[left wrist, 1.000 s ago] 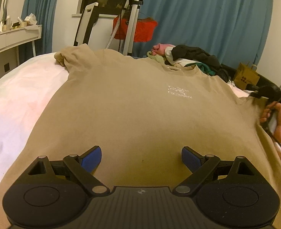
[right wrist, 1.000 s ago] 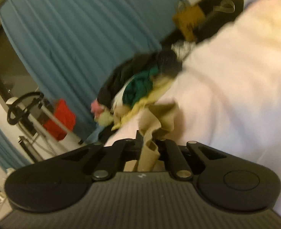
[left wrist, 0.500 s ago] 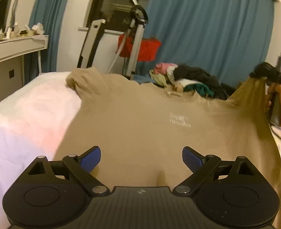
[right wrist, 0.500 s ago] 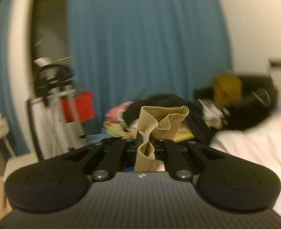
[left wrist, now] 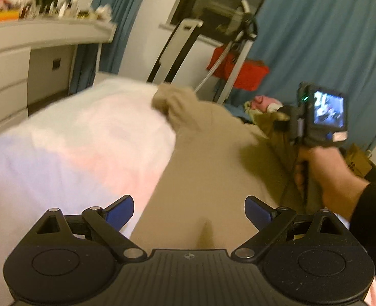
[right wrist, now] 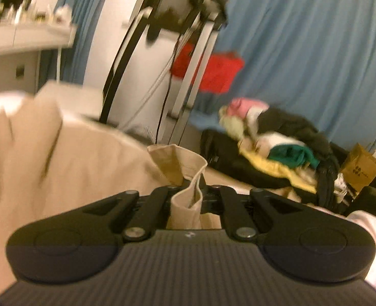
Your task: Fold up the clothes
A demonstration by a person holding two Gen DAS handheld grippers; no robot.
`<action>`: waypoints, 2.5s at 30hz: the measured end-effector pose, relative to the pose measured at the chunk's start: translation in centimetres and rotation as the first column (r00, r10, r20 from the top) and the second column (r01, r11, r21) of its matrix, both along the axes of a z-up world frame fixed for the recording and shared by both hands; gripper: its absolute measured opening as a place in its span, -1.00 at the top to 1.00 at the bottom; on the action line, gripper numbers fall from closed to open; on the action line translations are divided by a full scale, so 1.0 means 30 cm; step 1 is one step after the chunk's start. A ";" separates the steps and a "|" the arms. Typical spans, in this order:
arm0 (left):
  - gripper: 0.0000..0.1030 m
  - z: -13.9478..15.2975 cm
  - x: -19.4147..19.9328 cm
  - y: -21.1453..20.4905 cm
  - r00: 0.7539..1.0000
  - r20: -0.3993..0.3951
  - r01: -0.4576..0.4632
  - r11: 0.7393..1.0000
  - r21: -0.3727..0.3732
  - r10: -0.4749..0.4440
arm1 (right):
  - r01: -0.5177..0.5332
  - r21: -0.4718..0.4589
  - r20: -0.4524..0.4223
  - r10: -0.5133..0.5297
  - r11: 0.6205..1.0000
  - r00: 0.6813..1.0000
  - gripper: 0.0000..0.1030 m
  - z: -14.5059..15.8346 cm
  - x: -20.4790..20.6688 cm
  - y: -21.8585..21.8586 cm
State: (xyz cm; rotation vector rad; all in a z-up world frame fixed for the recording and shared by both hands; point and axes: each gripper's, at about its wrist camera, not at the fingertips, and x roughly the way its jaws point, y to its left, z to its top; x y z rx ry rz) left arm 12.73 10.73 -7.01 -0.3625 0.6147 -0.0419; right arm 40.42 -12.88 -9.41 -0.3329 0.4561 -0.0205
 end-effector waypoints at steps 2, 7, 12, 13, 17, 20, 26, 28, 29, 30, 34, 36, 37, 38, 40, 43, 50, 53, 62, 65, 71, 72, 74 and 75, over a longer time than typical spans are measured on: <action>-0.85 -0.018 0.017 0.005 1.000 -0.015 0.000 1.000 0.010 0.000 | -0.011 0.050 -0.047 0.014 0.999 0.999 0.67 -0.039 0.031 -0.008; -0.85 -0.039 0.044 -0.010 0.999 -0.032 0.026 0.999 0.042 -0.024 | -0.056 0.212 -0.027 0.063 0.976 0.998 -0.84 -0.002 -0.038 -0.028; -0.85 -0.030 0.013 -0.060 0.999 -0.010 0.053 0.995 0.087 -0.053 | -0.076 0.343 0.035 0.068 0.936 0.997 -0.84 0.149 -0.251 -0.080; -0.85 -0.023 -0.001 -0.074 0.998 0.000 0.058 0.993 0.099 -0.058 | -0.081 0.363 0.055 0.065 0.928 0.996 -0.84 0.183 -0.302 -0.092; -0.85 0.019 -0.057 -0.135 0.996 0.046 0.071 0.983 0.171 -0.080 | -0.082 0.473 0.101 0.038 0.877 0.994 -0.84 0.305 -0.574 -0.155; -0.85 0.051 -0.104 -0.179 0.992 0.080 0.079 0.970 0.228 -0.100 | -0.084 0.524 0.123 0.022 0.847 0.992 -0.84 0.369 -0.803 -0.190; -0.85 0.102 -0.207 -0.233 0.985 0.103 0.102 0.953 0.286 -0.136 | -0.060 0.564 0.147 -0.029 0.824 0.989 -0.84 0.410 -1.170 -0.276; -0.85 0.122 -0.257 -0.243 0.981 0.108 0.123 0.952 0.281 -0.159 | -0.062 0.555 0.155 -0.029 0.829 0.988 -0.84 0.410 -1.247 -0.304; -0.85 0.131 -0.284 -0.250 0.978 0.113 0.136 0.950 0.283 -0.173 | -0.073 0.558 0.163 -0.023 0.827 0.986 -0.83 0.405 -1.269 -0.317; -0.85 0.140 -0.308 -0.262 0.977 0.114 0.142 0.946 0.292 -0.181 | -0.083 0.564 0.168 -0.016 0.822 0.986 -0.73 0.399 -1.293 -0.333; -0.85 0.189 -0.371 -0.337 0.973 0.106 0.159 0.933 0.324 -0.203 | -0.073 0.521 0.159 -0.013 0.851 0.987 0.39 0.381 -1.339 -0.376; -0.85 0.235 -0.385 -0.387 0.970 0.106 0.173 0.926 0.336 -0.219 | -0.068 0.513 0.163 -0.019 0.856 0.986 0.49 0.370 -1.335 -0.403; -0.85 0.259 -0.391 -0.412 0.968 0.106 0.180 0.922 0.342 -0.228 | -0.067 0.521 0.164 -0.022 0.851 0.986 0.49 0.364 -1.330 -0.422; -0.85 0.283 -0.397 -0.437 0.966 0.106 0.187 0.918 0.349 -0.237 | -0.067 0.529 0.164 -0.025 0.846 0.986 0.47 0.357 -1.324 -0.440; -0.85 0.340 -0.391 -0.493 0.959 0.108 0.206 0.907 0.367 -0.262 | -0.055 0.546 0.156 -0.037 0.836 0.987 0.37 0.348 -1.317 -0.478; -0.85 0.429 -0.377 -0.593 0.947 0.105 0.237 0.882 0.408 -0.304 | -0.036 0.576 0.154 -0.065 0.817 0.986 -0.98 0.342 -1.323 -0.537; -0.84 0.448 -0.346 -0.801 0.938 -0.009 0.325 0.869 0.373 -0.347 | 0.003 0.669 0.187 -0.172 0.744 0.967 -1.00 0.348 -1.363 -0.707; -0.79 0.364 -0.362 -0.872 0.928 -0.060 0.365 0.869 0.334 -0.367 | 0.050 0.716 0.181 -0.254 0.696 0.950 -1.00 0.335 -1.385 -0.793; -0.24 0.058 -0.432 -1.012 0.864 -0.233 0.486 0.859 0.158 -0.446 | 0.164 0.826 0.085 -0.407 0.539 0.909 -1.00 0.255 -1.394 -0.973; -0.07 -0.002 -0.470 -1.062 0.827 -0.240 0.546 0.827 0.132 -0.508 | 0.171 0.831 0.080 -0.416 0.530 0.906 -1.00 0.245 -1.395 -0.980; -0.05 -0.119 -0.473 -1.165 0.783 -0.267 0.609 0.780 0.144 -0.562 | 0.171 0.818 0.085 -0.410 0.549 0.908 -1.00 0.242 -1.391 -0.976; 0.10 -0.127 -0.472 -1.165 0.784 -0.262 0.609 0.779 0.150 -0.563 | 0.173 0.818 0.085 -0.412 0.549 0.907 -1.00 0.240 -1.393 -0.975; 0.66 -0.132 -0.471 -1.152 0.789 -0.245 0.605 0.781 0.154 -0.563 | 0.177 0.817 0.081 -0.412 0.549 0.907 -1.00 0.237 -1.396 -0.975; 0.79 -0.134 -0.470 -1.146 0.791 -0.237 0.604 0.782 0.156 -0.564 | 0.179 0.816 0.079 -0.413 0.550 0.907 -1.00 0.237 -1.394 -0.975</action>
